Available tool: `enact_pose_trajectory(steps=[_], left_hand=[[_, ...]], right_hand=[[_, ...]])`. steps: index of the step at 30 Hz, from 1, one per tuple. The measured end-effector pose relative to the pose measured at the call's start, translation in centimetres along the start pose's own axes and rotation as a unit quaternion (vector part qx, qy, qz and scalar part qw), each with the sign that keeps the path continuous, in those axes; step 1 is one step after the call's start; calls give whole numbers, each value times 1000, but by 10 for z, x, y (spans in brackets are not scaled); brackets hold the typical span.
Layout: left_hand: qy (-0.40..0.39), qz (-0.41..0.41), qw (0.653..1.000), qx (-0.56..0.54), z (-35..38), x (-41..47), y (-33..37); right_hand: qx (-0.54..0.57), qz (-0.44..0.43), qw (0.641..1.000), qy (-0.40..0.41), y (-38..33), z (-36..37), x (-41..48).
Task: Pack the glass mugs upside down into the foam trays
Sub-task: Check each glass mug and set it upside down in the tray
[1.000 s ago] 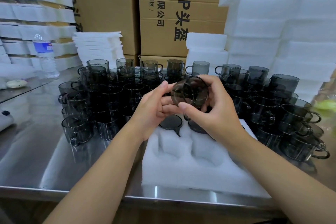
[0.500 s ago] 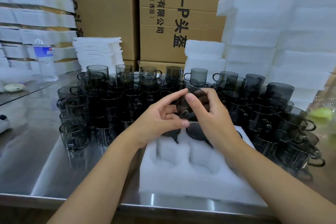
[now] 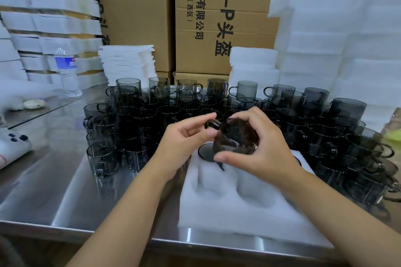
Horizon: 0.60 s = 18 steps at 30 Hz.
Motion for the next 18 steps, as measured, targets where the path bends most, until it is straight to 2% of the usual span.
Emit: enact_pose_trajectory(steps=[4,10,14,18], left_hand=[[34,-5,999,14,-8,-6,-2],[61,-5,996,59,-14,-13,-4],[60,-7,996,66,-11,-14,-2],[21,-5,998,65,-6,-15,-2]], right_hand=[[5,-61,994,-87,-13,15,-1],[18,-105,985,-136,-25,21,-4],[11,-91,986,-142,-25,24,-4],[52,-27,983,-171,-18,26,-6]])
Point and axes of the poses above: each hand's wrist, its own x-axis towards the middle knuckle, its own z-axis out of the palm, y = z × x, the point moved 7 cm from there along x, towards the middle knuckle, and after that the axes turned 5 degrees about -z, right-handed, at the moved point
